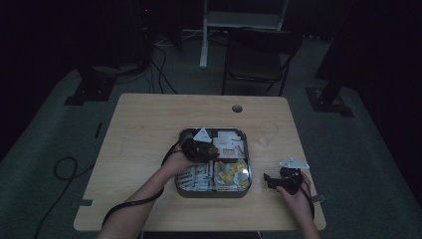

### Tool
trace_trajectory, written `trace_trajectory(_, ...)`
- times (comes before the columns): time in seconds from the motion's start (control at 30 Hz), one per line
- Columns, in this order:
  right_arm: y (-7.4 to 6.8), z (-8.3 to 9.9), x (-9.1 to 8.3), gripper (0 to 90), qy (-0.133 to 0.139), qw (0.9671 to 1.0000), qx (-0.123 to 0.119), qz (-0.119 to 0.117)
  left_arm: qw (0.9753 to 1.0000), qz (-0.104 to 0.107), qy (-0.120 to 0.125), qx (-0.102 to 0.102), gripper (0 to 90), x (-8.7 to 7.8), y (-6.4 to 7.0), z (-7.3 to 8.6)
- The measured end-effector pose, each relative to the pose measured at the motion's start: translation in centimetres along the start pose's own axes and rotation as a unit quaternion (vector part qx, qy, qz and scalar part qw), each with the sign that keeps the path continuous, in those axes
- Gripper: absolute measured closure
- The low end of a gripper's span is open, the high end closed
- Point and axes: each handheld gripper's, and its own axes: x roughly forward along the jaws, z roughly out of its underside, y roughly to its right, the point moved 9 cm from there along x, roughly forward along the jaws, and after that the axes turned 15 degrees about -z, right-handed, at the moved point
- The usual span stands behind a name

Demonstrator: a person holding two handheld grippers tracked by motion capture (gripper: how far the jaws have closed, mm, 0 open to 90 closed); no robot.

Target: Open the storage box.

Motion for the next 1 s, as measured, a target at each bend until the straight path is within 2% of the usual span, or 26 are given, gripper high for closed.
trace_trajectory(0.2,0.0,0.0,0.0,12.5,0.0,1.0,0.0,0.0,0.9999,-0.009,0.008,0.0,59.5,-1.2,-0.6,-1.0)
trace_trajectory(0.43,0.0,0.0,0.0,12.5,0.0,1.0,0.001,0.0,0.9995,-0.02,0.023,-0.003,59.5,-3.3,-1.8,-1.7)
trace_trajectory(0.8,0.0,0.0,0.0,12.5,0.0,1.0,0.001,0.0,0.998,-0.06,0.013,-0.013,59.5,-5.7,-4.6,-0.3)
trace_trajectory(1.0,0.0,0.0,0.0,12.5,0.0,1.0,0.001,0.0,0.9966,-0.076,0.014,-0.029,59.5,-6.5,-6.0,0.7)
